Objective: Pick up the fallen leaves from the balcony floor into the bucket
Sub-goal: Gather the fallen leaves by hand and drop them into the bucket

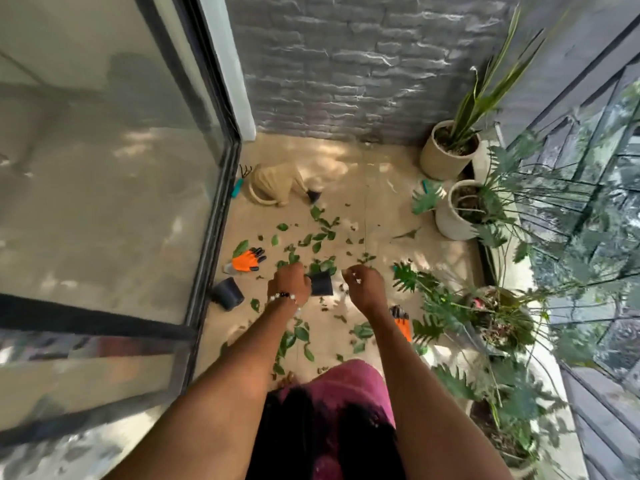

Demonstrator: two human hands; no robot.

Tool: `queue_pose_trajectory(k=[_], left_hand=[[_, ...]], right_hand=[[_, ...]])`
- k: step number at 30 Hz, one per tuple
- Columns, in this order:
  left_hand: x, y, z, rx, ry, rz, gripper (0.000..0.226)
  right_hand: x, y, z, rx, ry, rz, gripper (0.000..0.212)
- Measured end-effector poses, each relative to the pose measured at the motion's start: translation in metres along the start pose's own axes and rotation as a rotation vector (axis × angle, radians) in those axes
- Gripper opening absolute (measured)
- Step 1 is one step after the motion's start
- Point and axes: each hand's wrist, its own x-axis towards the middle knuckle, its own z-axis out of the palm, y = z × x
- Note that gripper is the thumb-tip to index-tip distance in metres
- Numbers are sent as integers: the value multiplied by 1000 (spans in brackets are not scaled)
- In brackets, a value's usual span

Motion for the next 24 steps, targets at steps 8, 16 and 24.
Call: queue_pose_trajectory(k=[8,16,24], left_hand=[[71,54,8,-33,0,-94,26],[113,85,-9,-86,51,-179,25],[146,76,-32,-99,94,-105,28]], right_hand=[[105,35,-38,-135,-186,56,32],[190,13,-78,-129,-197,-39,26],[206,-12,-74,-91,-199,-68,27]])
